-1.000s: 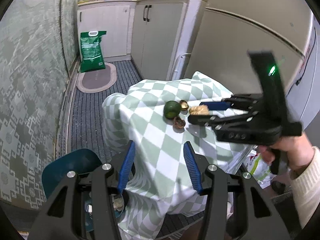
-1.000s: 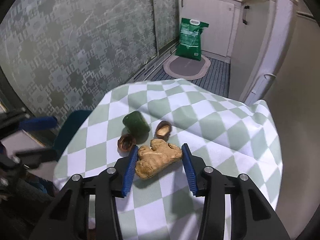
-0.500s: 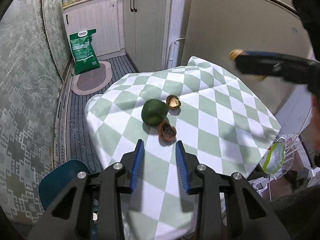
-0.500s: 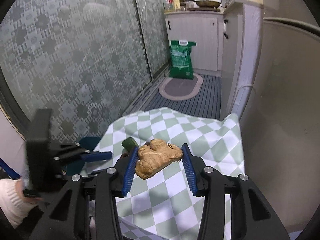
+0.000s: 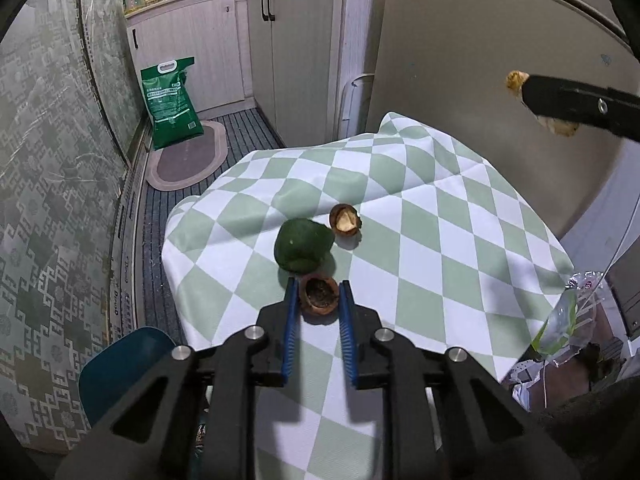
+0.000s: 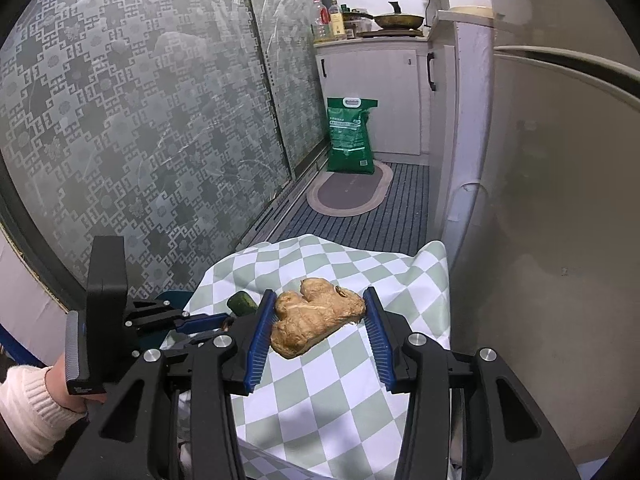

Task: Collect trash
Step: 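Grasp the ginger root with right tool while left tool grasps a brown walnut shell, then drop the walnut shell into the teal bin with left tool while right tool drops the ginger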

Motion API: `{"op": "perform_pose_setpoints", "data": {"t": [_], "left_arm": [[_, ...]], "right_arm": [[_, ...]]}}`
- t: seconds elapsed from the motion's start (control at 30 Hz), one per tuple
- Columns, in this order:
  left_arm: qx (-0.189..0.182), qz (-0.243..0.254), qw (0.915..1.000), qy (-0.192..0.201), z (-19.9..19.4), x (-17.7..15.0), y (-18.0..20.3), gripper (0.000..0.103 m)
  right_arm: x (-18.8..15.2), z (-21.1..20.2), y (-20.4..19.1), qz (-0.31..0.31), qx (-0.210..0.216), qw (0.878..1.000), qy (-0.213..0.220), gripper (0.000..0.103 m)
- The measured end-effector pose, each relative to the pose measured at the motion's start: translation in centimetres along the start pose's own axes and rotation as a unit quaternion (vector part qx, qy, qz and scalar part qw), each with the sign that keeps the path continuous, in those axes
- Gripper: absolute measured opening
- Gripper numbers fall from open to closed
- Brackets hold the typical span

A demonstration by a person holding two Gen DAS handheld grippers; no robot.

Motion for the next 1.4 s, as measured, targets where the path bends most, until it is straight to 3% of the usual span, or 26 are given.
{"op": "perform_pose_setpoints", "data": {"t": [0.27,0.57,0.77,1.03,1.07,1.13,1.4], "left_arm": [[0.003,-0.017,0.9999,-0.003,-2.2,-1.6,-1.2,0.021],[0.019,-0.058,0.9980,0.019,-5.9,-2.6,-5.7,0.021],[0.045,-0.087,0.9951,0.017,-7.3,-3.8,-9.9,0.021],[0.088,-0.133,0.9871,-0.017,-7.6,-6.7,-15.5,0.022],[0.099,-0.134,0.9857,-0.022,-7.6,-7.1,-16.2,0.022],[0.111,-0.148,0.9823,-0.029,-7.8,-8.0,-17.7,0.041],[0.122,-0.179,0.9762,-0.001,-10.8,-8.1,-21.1,0.039]], "right_arm": [[1.5,-0.6,-1.5,0.000,0.004,1.000,0.023,0.045],[2.1,1.4,-6.2,-0.023,0.034,0.999,0.016,0.045],[1.3,4.0,-10.6,-0.049,0.063,0.997,-0.008,0.045],[-0.3,7.5,-17.7,-0.088,0.106,0.990,-0.041,0.045],[-0.6,8.0,-18.6,-0.092,0.110,0.988,-0.048,0.045],[-1.1,9.0,-19.8,-0.098,0.116,0.987,-0.060,0.045],[-4.9,13.3,-23.9,-0.130,0.120,0.977,-0.118,0.044]]}}
Point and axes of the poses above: each gripper's, at about its wrist camera, not at the fingertips, and z roughly the way its jaws point, y to its right, x to its top, the point moved 9 cm from there along z, roughly the way its jaws point, and after that the axes turned 8 degrees about y, right-handed, at the moved point
